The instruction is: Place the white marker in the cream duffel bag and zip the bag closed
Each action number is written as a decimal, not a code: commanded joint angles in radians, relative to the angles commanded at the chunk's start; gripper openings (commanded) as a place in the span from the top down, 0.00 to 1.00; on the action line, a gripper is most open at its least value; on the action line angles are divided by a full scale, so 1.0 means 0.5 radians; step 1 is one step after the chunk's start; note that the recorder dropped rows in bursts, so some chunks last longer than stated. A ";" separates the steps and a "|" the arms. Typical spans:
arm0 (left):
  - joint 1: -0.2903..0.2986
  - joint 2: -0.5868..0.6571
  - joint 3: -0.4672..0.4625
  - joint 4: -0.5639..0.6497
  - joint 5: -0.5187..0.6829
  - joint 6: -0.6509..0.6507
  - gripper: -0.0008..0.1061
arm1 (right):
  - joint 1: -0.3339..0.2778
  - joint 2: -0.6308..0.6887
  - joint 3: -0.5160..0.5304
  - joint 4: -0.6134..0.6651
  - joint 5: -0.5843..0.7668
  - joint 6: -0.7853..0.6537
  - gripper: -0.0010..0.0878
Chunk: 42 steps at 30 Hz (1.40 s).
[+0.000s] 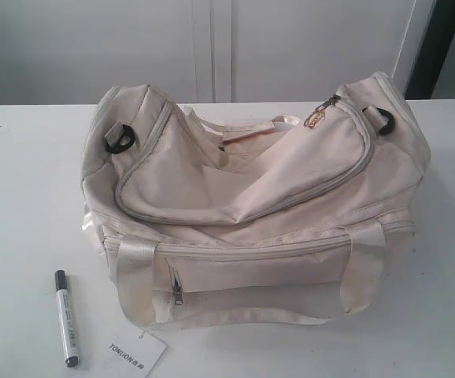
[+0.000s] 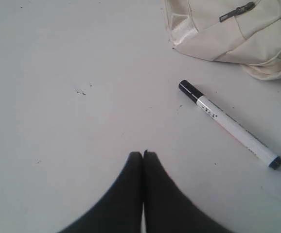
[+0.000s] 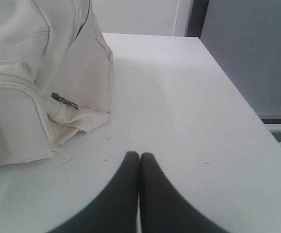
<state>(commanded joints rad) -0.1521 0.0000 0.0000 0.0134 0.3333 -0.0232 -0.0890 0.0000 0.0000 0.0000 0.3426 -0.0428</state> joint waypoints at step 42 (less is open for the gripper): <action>0.000 0.000 0.000 0.000 0.000 0.000 0.99 | 0.000 0.000 -0.382 0.000 -0.014 0.000 0.99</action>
